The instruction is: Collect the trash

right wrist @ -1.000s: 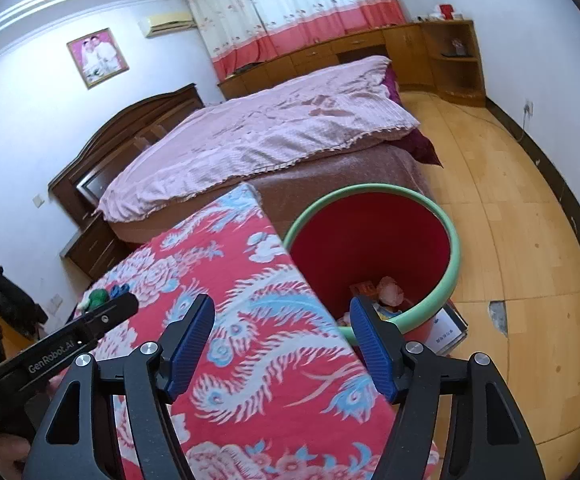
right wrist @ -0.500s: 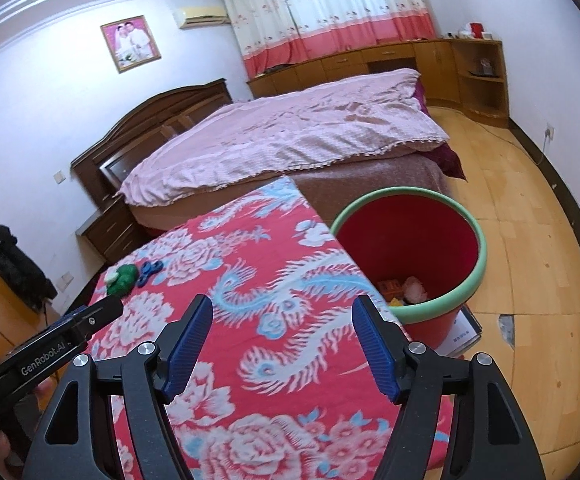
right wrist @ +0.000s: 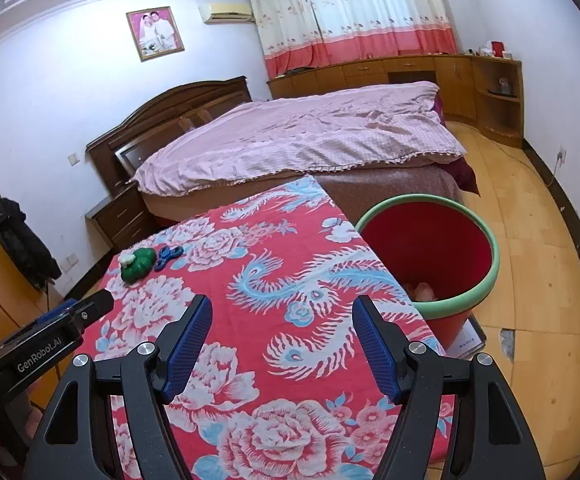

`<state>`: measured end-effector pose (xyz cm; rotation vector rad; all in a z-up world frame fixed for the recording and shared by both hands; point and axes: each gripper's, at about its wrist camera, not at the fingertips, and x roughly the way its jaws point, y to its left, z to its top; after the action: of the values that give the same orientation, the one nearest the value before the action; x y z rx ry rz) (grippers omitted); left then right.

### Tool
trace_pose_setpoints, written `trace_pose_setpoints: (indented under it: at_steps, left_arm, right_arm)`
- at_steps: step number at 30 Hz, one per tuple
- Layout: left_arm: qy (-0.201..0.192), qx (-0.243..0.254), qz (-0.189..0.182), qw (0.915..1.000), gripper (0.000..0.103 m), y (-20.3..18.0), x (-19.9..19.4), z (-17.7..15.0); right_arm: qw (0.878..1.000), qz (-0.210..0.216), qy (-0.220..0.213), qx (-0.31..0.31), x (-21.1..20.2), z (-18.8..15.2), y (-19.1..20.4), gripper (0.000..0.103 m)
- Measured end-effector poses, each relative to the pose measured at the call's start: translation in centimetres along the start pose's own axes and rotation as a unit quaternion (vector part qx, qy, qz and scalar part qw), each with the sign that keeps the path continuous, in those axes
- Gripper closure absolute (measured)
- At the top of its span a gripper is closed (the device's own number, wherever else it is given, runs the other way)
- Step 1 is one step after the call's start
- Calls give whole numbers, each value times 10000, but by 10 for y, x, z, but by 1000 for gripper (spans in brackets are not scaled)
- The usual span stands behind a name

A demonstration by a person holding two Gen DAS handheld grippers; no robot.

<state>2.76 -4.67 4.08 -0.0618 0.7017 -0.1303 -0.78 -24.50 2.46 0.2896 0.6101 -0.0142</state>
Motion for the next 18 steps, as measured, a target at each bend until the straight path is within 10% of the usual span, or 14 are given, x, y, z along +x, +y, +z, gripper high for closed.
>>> trace_pose_setpoints:
  at_steps: [18]
  left_arm:
    - [-3,-244,171,9996,47,17,5,-9]
  right_arm:
    - [9998,-23,99,-188,7,-10,12,29]
